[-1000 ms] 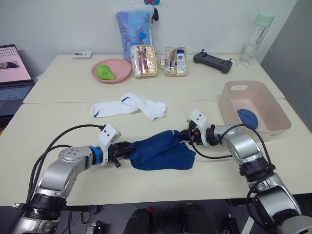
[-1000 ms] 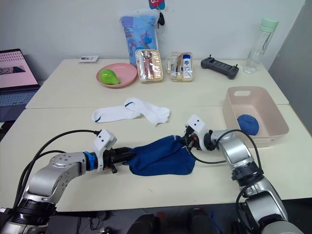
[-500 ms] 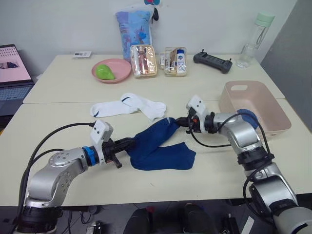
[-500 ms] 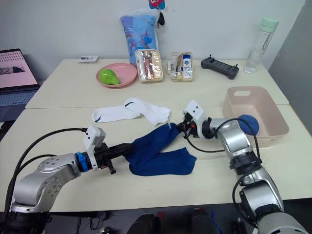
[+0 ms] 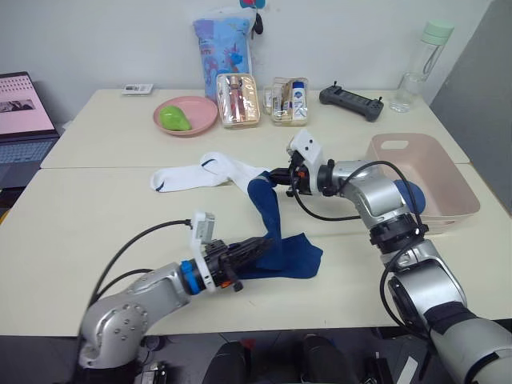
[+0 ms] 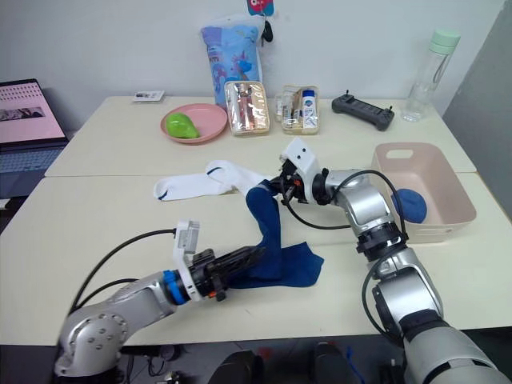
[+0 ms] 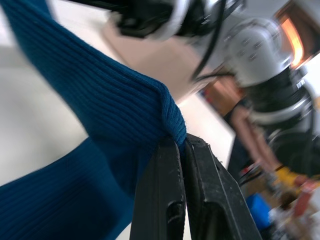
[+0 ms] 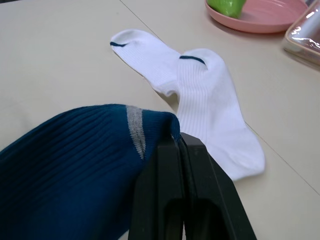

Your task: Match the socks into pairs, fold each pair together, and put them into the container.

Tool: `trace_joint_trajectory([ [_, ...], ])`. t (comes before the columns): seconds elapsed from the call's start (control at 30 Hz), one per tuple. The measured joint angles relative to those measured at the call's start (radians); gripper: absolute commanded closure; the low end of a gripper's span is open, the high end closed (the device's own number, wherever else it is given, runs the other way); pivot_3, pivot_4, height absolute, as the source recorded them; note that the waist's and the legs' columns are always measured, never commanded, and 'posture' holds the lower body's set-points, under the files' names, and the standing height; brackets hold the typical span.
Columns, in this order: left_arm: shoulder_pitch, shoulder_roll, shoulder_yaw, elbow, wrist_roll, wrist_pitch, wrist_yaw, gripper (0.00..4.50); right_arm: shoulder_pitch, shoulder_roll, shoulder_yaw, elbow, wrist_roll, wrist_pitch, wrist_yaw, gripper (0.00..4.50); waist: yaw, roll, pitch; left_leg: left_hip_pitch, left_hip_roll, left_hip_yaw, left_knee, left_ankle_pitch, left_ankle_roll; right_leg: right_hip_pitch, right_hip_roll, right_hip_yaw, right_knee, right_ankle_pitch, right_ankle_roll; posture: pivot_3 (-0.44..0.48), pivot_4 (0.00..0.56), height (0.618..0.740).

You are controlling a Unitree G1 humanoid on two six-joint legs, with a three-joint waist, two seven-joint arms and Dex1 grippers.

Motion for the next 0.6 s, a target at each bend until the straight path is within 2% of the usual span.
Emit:
trace_joint_trajectory([
  [0.07,-0.015,-0.033,-0.004,0.009,-0.012,-0.02,0.023,4.46,-0.001,0.01,0.021,0.0,-0.009,-0.014,0.014,4.5,0.0,0.0,0.0,0.0,0.0,0.0,0.0,0.0,0.0,0.0,0.0,0.0,0.0,0.0,0.0,0.0,0.15,0.74],
  [0.13,-0.004,-0.019,-0.022,0.02,0.009,-0.027,0.031,4.46,0.011,0.012,0.049,-0.003,-0.027,-0.026,0.033,4.5,-0.001,0.0,0.0,0.0,0.0,0.0,0.0,0.0,0.0,0.0,0.001,0.0,0.0,0.0,0.0,0.0,0.15,0.74],
  [0.27,0.094,0.071,-0.048,0.024,0.096,-0.057,0.008,4.46,0.086,0.033,0.078,-0.022,-0.028,-0.022,0.063,4.5,-0.005,0.0,0.0,0.001,0.001,0.0,-0.001,0.0,0.0,-0.001,0.001,0.001,0.0,0.0,0.0,0.0,0.15,0.74],
  [0.37,0.179,0.165,-0.034,0.02,0.133,-0.066,-0.035,3.76,0.123,0.049,0.08,-0.035,-0.016,0.017,0.065,3.82,-0.002,0.001,0.001,0.0,0.001,0.0,-0.001,0.0,0.0,-0.001,0.001,0.0,0.0,0.0,0.0,0.0,0.15,0.74],
  [0.6,0.257,0.303,0.014,-0.035,0.166,-0.113,-0.122,1.59,0.167,0.027,0.047,-0.201,0.051,0.085,0.074,1.42,0.002,0.001,0.001,0.0,0.0,-0.001,-0.001,0.0,0.0,0.0,0.001,0.0,-0.001,0.0,-0.001,0.0,0.15,0.74],
])
